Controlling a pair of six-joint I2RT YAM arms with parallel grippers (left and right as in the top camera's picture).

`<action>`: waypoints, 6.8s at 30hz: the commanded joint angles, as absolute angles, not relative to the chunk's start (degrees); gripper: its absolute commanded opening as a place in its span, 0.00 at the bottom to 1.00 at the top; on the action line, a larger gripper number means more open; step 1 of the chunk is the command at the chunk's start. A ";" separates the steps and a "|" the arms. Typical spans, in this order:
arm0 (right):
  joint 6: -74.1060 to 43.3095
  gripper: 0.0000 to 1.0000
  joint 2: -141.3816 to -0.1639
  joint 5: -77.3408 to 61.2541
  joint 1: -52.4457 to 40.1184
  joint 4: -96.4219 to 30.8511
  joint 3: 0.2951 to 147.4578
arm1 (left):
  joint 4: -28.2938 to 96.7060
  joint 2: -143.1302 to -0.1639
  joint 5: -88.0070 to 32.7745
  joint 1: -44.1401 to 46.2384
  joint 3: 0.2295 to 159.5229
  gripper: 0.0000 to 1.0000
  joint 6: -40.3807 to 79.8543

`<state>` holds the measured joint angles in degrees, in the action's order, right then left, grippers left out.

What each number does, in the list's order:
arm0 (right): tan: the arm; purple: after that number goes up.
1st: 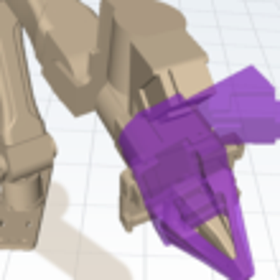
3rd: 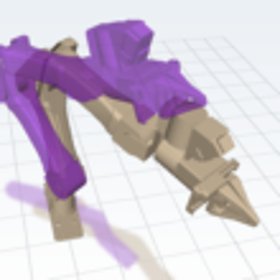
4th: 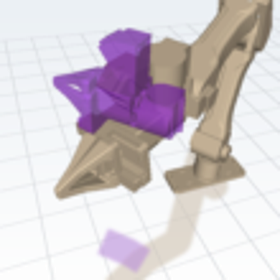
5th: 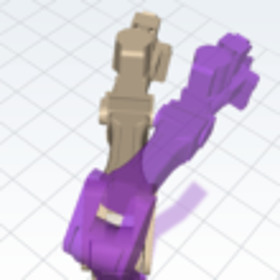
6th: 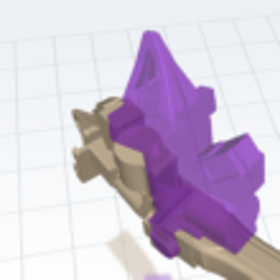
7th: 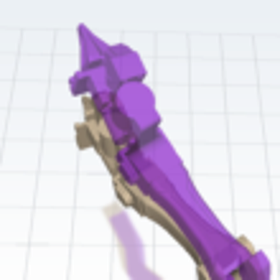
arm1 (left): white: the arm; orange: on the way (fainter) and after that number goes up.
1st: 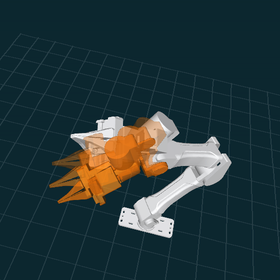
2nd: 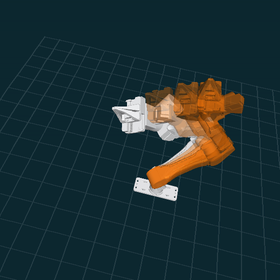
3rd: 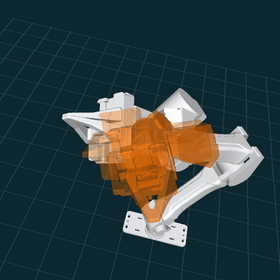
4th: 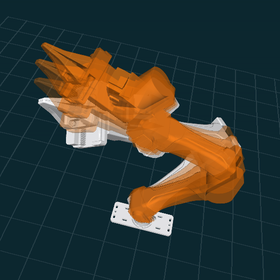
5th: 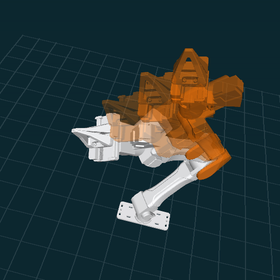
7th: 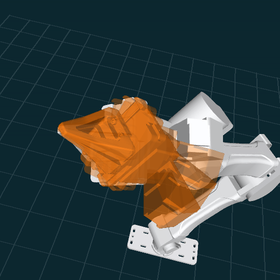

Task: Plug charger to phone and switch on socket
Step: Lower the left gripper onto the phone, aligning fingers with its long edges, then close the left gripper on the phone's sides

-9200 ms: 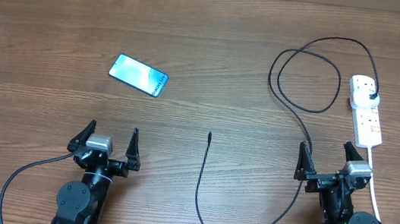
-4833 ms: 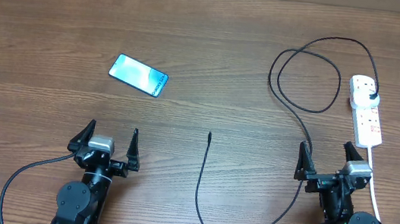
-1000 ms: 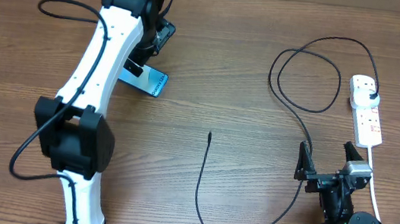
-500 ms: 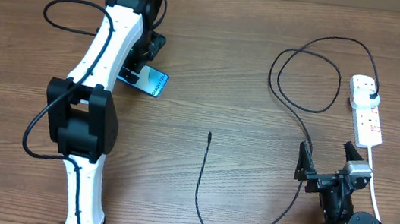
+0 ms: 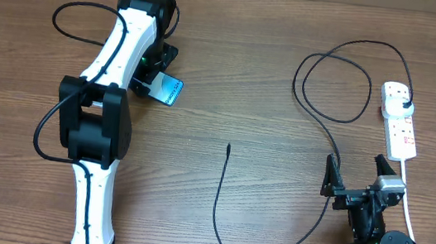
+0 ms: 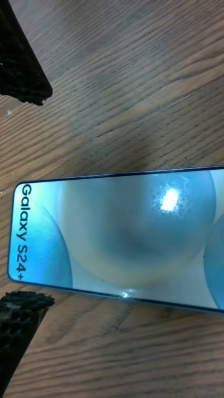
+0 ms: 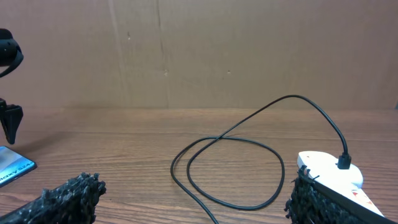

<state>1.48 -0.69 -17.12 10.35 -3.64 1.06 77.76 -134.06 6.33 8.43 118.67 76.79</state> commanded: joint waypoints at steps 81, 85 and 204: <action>1.28 1.00 -0.23 -16.53 9.96 -3.33 0.45 | 68.07 -140.18 2.96 6.24 112.97 1.00 75.42; 1.28 1.00 -0.23 -16.53 9.96 -3.33 0.45 | 68.10 -140.20 2.96 6.15 112.90 1.00 75.42; 1.28 1.00 -0.23 -16.53 9.96 -3.33 0.45 | 67.22 -140.25 -4.05 3.46 112.57 0.95 73.28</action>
<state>1.45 -0.69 -17.12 10.35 -3.64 1.06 66.78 -138.21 -4.27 2.92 114.67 73.34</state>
